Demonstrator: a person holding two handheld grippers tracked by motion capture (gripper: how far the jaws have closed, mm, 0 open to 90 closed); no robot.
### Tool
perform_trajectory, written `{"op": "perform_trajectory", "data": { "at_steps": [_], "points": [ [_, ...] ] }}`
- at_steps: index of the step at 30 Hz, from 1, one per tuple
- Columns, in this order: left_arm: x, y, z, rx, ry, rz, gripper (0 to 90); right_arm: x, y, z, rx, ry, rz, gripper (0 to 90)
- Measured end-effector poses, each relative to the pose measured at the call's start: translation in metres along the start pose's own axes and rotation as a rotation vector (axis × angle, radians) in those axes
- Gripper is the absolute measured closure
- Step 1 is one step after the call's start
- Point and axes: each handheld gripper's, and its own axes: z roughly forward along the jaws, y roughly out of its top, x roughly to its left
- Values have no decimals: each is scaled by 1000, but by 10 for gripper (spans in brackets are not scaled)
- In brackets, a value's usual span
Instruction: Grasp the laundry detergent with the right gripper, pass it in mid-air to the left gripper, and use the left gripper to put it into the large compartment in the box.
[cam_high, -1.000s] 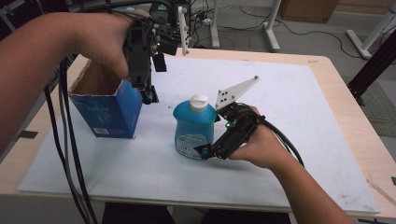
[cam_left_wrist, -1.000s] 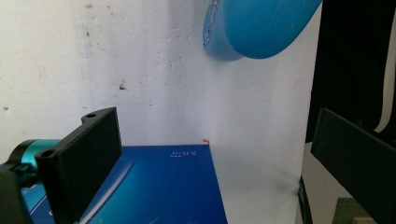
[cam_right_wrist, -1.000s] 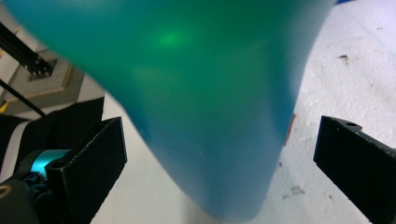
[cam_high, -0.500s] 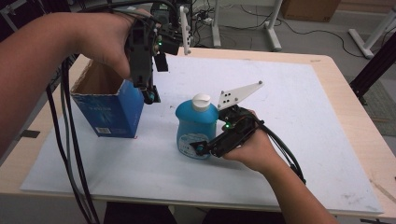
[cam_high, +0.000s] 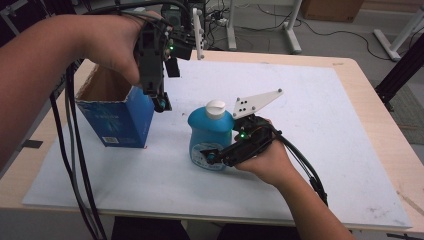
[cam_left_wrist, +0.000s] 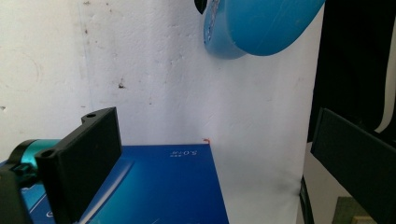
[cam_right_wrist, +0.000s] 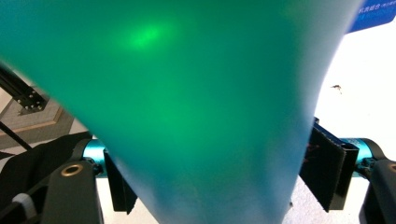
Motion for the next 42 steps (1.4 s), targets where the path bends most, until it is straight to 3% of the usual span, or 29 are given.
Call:
{"op": "perform_trajectory", "data": {
  "at_steps": [14,21,26,42],
  "points": [
    [0,-1,0,6,1,-5,18,1,-2,1,-25,-3,-3,352],
    [0,0,2,10,-3,-7,18,2,-4,-1,-42,-20,-17,403],
    [-1,2,3,10,0,-1,18,1,-3,-5,-72,-63,-46,467],
    [-9,9,-3,1,0,5,18,8,8,-18,-50,-97,-96,476]
  ]
}}
